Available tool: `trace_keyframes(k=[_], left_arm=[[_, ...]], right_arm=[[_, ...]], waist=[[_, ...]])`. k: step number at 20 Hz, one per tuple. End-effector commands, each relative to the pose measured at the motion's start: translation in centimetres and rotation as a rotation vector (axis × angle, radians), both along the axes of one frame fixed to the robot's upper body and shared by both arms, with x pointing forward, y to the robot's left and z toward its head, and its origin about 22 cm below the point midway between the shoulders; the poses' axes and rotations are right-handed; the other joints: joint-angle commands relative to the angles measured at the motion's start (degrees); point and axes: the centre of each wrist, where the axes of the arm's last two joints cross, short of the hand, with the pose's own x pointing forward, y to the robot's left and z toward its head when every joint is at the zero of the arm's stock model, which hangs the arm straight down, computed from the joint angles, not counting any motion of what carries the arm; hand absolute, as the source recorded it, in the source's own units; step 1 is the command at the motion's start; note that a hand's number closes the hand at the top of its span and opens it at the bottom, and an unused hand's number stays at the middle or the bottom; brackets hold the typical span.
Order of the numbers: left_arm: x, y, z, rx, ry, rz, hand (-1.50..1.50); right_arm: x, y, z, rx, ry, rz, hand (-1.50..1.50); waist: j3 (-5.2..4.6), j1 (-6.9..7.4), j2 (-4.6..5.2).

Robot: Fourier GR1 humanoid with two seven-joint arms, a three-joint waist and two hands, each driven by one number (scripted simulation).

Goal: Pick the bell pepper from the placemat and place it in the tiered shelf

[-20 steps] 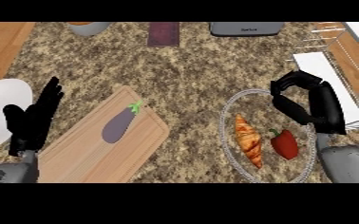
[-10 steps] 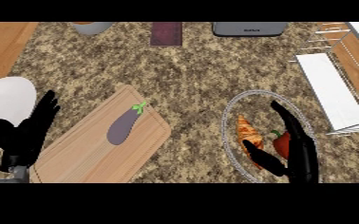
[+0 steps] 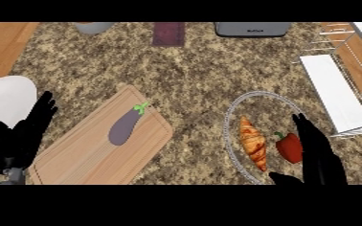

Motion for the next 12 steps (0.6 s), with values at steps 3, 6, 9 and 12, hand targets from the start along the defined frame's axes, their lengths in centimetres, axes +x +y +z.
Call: trace_keyframes(k=[3, 6, 9, 12], left_arm=[[1.1, 0.5, 0.8, -0.021, -0.007, -0.008, 0.0], [0.8, -1.4, 0.6, -0.008, -0.01, -0.031, 0.0], [0.2, -0.9, 1.7, -0.018, 0.006, -0.024, 0.0], [-0.1, -1.5, 0.3, -0.03, -0.006, -0.037, 0.0]], right_arm=[[-0.3, 0.7, 1.6, -0.274, 0.346, -0.033, -1.5], [1.2, 2.5, 3.6, -0.322, 0.422, -0.035, -1.5], [3.0, 3.3, 4.9, -0.378, 0.456, -0.042, -1.5], [4.1, 3.9, 5.3, -0.398, 0.489, -0.048, -1.5]], waist=[[0.05, 0.57, 0.32], [0.27, 1.13, 0.17], [0.37, 1.14, 0.14], [0.38, 0.72, 0.15]])
